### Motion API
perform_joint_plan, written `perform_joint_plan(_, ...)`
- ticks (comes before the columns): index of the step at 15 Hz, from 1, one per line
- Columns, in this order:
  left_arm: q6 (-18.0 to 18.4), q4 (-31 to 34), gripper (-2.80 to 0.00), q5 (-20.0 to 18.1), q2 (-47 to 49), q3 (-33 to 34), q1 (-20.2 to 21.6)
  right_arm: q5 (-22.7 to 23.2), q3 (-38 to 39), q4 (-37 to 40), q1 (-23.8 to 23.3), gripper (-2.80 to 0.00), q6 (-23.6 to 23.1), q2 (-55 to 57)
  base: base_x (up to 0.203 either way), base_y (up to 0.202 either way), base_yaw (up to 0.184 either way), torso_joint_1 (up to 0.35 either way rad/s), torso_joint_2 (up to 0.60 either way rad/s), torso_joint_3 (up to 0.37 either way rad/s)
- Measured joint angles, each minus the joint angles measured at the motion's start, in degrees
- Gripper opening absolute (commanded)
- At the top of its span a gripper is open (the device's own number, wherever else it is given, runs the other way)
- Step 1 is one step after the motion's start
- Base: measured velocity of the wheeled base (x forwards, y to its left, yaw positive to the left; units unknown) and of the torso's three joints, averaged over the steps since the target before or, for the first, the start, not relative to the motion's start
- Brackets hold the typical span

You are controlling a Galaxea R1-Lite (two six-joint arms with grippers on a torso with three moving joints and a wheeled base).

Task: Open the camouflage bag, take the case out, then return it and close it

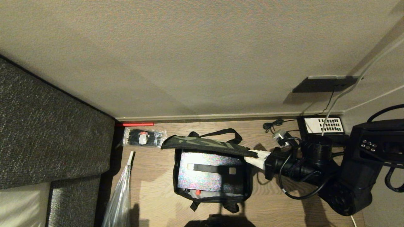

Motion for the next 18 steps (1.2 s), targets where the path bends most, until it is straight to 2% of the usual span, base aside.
perform_joint_plan(4, 0.0, 0.0, -2.80, 0.0, 0.0, 0.0, 0.0, 0.8, 2.4, -0.2, 0.5, 0.00, 0.4, -0.7, 0.000, 0.000, 0.000, 0.000, 0.00, 0.000)
perform_joint_plan(9, 0.0, 0.0, -2.80, 0.0, 0.0, 0.0, 0.0, 5.7, 13.3, -3.4, 1.0, 0.00, -0.9, -1.4, 0.000, 0.000, 0.000, 0.000, 0.00, 0.000)
perform_joint_plan(12, 0.0, 0.0, -2.80, 0.0, 0.0, 0.0, 0.0, 5.6, 17.1, -3.4, 0.9, 0.00, -2.0, -3.8, 0.000, 0.000, 0.000, 0.000, 0.00, 0.000)
perform_joint_plan(14, 0.0, 0.0, -2.80, 0.0, 0.0, 0.0, 0.0, 5.4, 17.8, -3.4, -0.8, 0.00, -1.9, -7.4, 0.000, 0.000, 0.000, 0.000, 0.00, 0.000)
perform_joint_plan(15, 0.0, 0.0, -2.80, 0.0, 0.0, 0.0, 0.0, 5.4, 17.9, -3.4, -2.3, -2.80, -1.6, -9.4, 0.000, 0.000, 0.000, 0.000, 0.00, 0.000)
perform_joint_plan(18, 0.0, 0.0, -2.80, 0.0, 0.0, 0.0, 0.0, 5.4, 18.1, -3.4, -6.0, -2.80, 1.3, -14.3, 0.000, 0.000, 0.000, 0.000, 0.00, 0.000)
